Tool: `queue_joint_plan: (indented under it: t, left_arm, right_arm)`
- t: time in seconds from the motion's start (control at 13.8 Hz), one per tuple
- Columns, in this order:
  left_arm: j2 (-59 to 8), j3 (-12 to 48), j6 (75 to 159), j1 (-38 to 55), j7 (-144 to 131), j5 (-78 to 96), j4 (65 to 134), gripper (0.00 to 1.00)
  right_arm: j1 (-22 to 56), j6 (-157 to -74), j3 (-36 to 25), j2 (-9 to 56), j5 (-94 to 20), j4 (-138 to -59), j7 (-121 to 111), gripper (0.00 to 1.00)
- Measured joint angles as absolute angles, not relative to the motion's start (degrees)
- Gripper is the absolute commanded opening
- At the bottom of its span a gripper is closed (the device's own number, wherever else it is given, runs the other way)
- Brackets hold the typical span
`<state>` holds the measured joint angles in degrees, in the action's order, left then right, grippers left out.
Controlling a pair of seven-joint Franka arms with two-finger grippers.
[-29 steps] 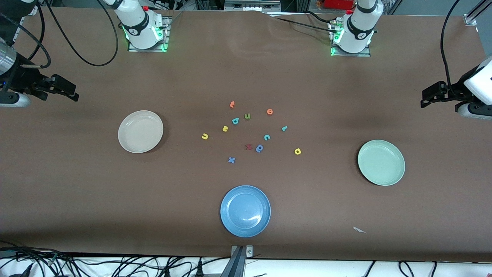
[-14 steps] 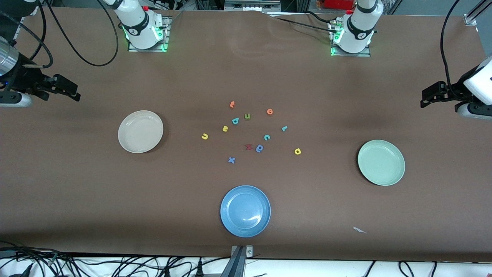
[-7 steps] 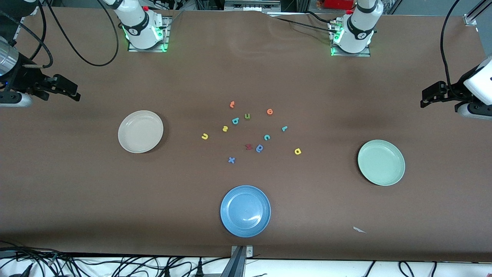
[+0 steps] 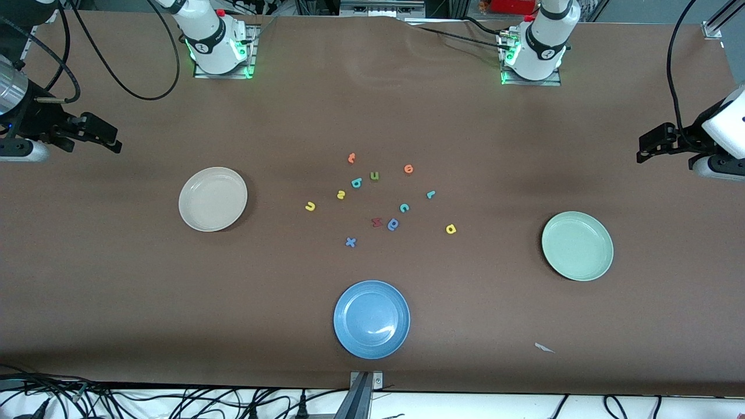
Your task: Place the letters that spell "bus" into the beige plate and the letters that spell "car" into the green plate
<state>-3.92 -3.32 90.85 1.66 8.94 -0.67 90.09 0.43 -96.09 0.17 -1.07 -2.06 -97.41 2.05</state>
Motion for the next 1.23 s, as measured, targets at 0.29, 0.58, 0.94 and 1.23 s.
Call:
queue_joint_plan:
  t: [0.29, 0.58, 0.94, 1.23]
  left_arm:
    - [-3.9, -3.3, 90.9, 1.7, 8.9, -0.7, 90.1, 1.00]
    - [-3.9, -3.3, 90.9, 1.7, 8.9, -0.7, 90.1, 1.00]
    - [-3.9, -3.3, 90.9, 1.7, 8.9, -0.7, 90.1, 1.00]
    - [-4.0, -3.3, 90.8, 1.7, 8.9, -0.7, 90.1, 1.00]
  right_arm:
    - [0.4, -96.1, 0.2, -1.1, -2.1, -97.4, 2.1, 1.00]
    - [0.4, -96.1, 0.2, -1.1, -2.1, -97.4, 2.1, 1.00]
    - [1.4, -96.0, 0.5, -1.0, -2.1, -97.4, 2.0, 1.00]
    - [4.8, -95.7, 1.0, 1.7, -2.1, -97.6, 2.1, 1.00]
